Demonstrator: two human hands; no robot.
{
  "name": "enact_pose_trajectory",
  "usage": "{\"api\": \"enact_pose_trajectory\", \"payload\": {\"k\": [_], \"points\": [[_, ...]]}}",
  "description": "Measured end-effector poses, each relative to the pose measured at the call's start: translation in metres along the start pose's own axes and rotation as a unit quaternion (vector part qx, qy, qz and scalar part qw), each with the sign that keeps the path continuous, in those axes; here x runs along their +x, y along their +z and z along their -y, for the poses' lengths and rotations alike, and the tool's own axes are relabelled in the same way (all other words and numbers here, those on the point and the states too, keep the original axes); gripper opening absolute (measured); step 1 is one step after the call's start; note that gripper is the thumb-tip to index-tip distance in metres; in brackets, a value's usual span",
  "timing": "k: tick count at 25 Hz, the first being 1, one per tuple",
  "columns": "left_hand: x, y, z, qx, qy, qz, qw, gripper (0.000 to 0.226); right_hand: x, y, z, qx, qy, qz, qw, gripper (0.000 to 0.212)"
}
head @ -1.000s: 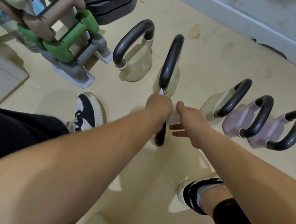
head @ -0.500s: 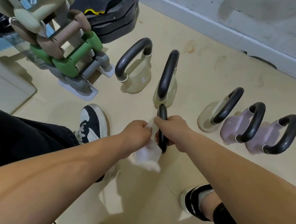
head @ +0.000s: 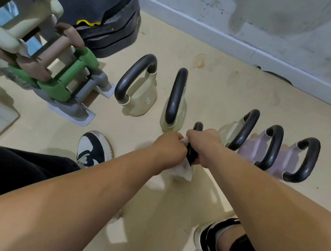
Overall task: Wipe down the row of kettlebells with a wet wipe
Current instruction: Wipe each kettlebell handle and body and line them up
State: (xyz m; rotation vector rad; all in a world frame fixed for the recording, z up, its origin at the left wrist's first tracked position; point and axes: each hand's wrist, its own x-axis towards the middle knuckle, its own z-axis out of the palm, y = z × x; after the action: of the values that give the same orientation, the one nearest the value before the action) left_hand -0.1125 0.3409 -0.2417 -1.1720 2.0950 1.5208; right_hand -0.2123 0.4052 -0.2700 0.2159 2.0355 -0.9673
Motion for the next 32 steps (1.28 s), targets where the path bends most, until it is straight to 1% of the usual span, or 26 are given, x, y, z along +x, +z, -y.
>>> {"api": "enact_pose_trajectory", "payload": {"k": [2,6,8,10,12,15,17,18,19,20,22,23,24,25,27,28,29,30,32], "points": [[0.011,0.001,-0.009,-0.035,-0.004,-0.026,0.999,0.017,0.012,-0.002,0.015,0.024,0.007,-0.017,1.000,0.022],[0.027,-0.003,-0.024,-0.096,-0.009,-0.062,0.993,0.022,0.031,-0.001,0.042,0.048,-0.009,-0.040,0.998,0.013],[0.033,-0.004,-0.033,-0.126,-0.001,-0.068,0.990,0.021,0.039,-0.005,0.053,0.033,-0.021,-0.060,0.997,0.018],[0.041,-0.006,-0.045,-0.142,0.005,-0.084,0.986,0.024,0.047,-0.012,0.060,0.046,-0.017,-0.083,0.995,0.024],[0.050,-0.011,-0.058,-0.125,0.015,-0.108,0.986,0.031,0.054,-0.016,0.061,0.063,-0.010,-0.091,0.994,0.028],[0.063,-0.019,-0.078,-0.084,0.052,-0.174,0.980,0.037,0.060,-0.022,0.066,0.058,-0.009,-0.054,0.997,0.033],[0.073,-0.024,-0.090,-0.081,0.106,-0.231,0.964,0.035,0.060,-0.035,0.077,0.049,0.004,0.001,0.999,0.038],[0.080,-0.024,-0.094,-0.084,0.136,-0.240,0.958,0.033,0.057,-0.045,0.084,0.026,0.015,0.035,0.999,0.040],[0.087,-0.019,-0.097,-0.079,0.150,-0.224,0.960,0.032,0.057,-0.055,0.090,-0.011,0.024,0.057,0.998,0.043],[0.093,-0.012,-0.098,-0.070,0.138,-0.188,0.970,0.032,0.055,-0.065,0.094,-0.047,0.026,0.062,0.997,0.044],[0.098,0.012,-0.092,-0.085,0.040,-0.081,0.992,0.037,0.056,-0.078,0.097,-0.064,0.009,0.061,0.996,0.036],[0.099,0.025,-0.086,-0.119,-0.013,-0.034,0.992,0.038,0.058,-0.080,0.096,-0.050,-0.008,0.050,0.997,0.028],[0.099,0.032,-0.081,-0.154,-0.049,-0.004,0.987,0.039,0.061,-0.081,0.093,-0.036,-0.028,0.033,0.998,0.023],[0.102,0.034,-0.079,-0.193,-0.077,0.010,0.978,0.039,0.065,-0.081,0.090,-0.035,-0.052,0.014,0.998,0.023],[0.118,0.028,-0.086,-0.275,-0.119,0.010,0.954,0.034,0.071,-0.082,0.083,-0.060,-0.104,-0.002,0.993,0.022],[0.126,0.021,-0.094,-0.305,-0.129,0.003,0.944,0.027,0.071,-0.083,0.080,-0.078,-0.133,-0.004,0.988,0.019],[0.136,0.012,-0.101,-0.318,-0.119,-0.007,0.940,0.021,0.072,-0.084,0.077,-0.094,-0.156,-0.010,0.983,0.021],[0.140,0.007,-0.109,-0.297,-0.090,-0.021,0.950,0.022,0.071,-0.085,0.075,-0.105,-0.175,-0.019,0.979,0.024],[0.133,0.020,-0.107,-0.221,-0.038,-0.057,0.973,0.022,0.068,-0.089,0.071,-0.131,-0.217,-0.040,0.967,0.031]]}}
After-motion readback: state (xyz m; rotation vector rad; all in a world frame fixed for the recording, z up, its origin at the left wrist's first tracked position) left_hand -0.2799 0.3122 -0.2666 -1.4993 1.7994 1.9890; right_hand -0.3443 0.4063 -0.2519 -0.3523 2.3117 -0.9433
